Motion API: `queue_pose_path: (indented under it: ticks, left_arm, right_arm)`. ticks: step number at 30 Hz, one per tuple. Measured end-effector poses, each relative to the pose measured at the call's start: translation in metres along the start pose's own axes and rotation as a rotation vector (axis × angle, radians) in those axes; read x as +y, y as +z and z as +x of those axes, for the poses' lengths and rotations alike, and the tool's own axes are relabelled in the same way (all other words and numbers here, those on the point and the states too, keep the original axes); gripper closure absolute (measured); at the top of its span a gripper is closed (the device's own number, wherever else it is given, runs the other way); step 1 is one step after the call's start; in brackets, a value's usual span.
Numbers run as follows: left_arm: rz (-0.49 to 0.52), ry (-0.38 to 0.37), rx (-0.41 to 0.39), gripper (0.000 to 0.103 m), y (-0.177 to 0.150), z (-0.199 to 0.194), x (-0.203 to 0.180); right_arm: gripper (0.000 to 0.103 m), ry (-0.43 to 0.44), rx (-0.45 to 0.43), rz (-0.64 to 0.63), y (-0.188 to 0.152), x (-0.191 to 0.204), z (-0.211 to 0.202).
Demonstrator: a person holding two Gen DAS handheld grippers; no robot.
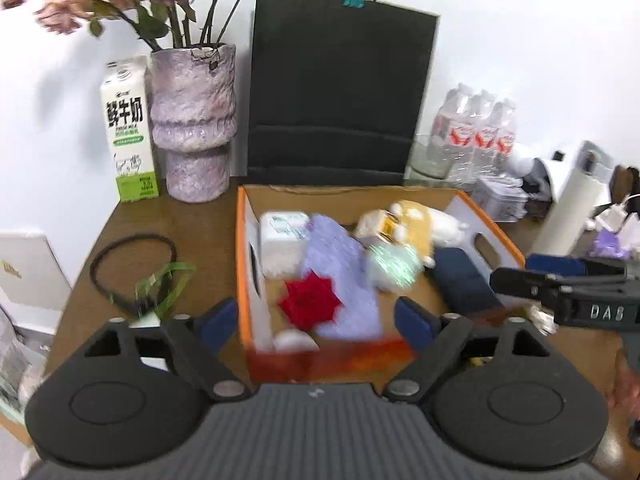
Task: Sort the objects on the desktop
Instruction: 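Lower the white cap and clear bag into the cardboard box, opening both tools, then grasp a labelled white cap with the left tool while the right grasps another white cap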
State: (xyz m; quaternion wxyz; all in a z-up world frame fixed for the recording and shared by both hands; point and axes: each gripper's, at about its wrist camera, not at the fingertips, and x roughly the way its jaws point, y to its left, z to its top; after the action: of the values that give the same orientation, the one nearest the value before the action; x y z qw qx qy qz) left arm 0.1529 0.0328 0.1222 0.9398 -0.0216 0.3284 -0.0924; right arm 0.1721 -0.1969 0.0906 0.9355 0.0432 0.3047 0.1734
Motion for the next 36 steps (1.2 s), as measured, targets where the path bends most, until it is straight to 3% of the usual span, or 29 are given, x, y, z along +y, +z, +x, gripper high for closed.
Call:
queue_pose_path:
  ticks: [3,7,11,17,20,25,30,33,35,36]
  left_arm:
    - [-0.021,-0.011,-0.026,0.006,-0.044,-0.024,-0.015]
    - [-0.044,0.001,-0.025,0.005,-0.103,-0.048,-0.030]
    - [-0.071,-0.026,0.025,0.005,-0.156,-0.065,-0.043]
    - [-0.016,0.032,0.052,0.004,-0.203,-0.083,-0.061]
    - [-0.015,0.025,0.036,0.003,-0.211,-0.096,-0.063]
    - [0.003,-0.019,0.021,0.002,-0.221,-0.105,-0.070]
    - [0.011,-0.091,0.042,0.003,-0.214,-0.094,-0.073]
    - [0.034,-0.146,0.065,0.009,-0.216,-0.084,-0.079]
    - [0.086,-0.144,0.043,0.020,-0.218,-0.082,-0.087]
    - [0.116,-0.139,0.039,0.030,-0.218,-0.081,-0.091]
  right_arm:
    - [0.026,-0.043,-0.029,-0.005,-0.043,-0.001,-0.031]
    - [0.026,-0.102,0.015,-0.041,-0.103,-0.001,-0.056]
    - [0.025,-0.099,0.033,-0.041,-0.151,-0.004,-0.080]
    - [0.020,-0.085,0.016,-0.013,-0.195,-0.009,-0.113]
    - [0.013,-0.068,-0.020,-0.004,-0.207,-0.012,-0.130]
    - [0.013,-0.025,-0.025,0.063,-0.215,-0.019,-0.136]
    - [0.014,-0.082,-0.017,-0.012,-0.202,-0.011,-0.124]
    - [0.015,-0.072,-0.015,-0.018,-0.188,-0.011,-0.112]
    - [0.017,-0.063,-0.008,-0.037,-0.179,-0.009,-0.101]
    - [0.019,-0.065,-0.006,-0.051,-0.176,-0.008,-0.097]
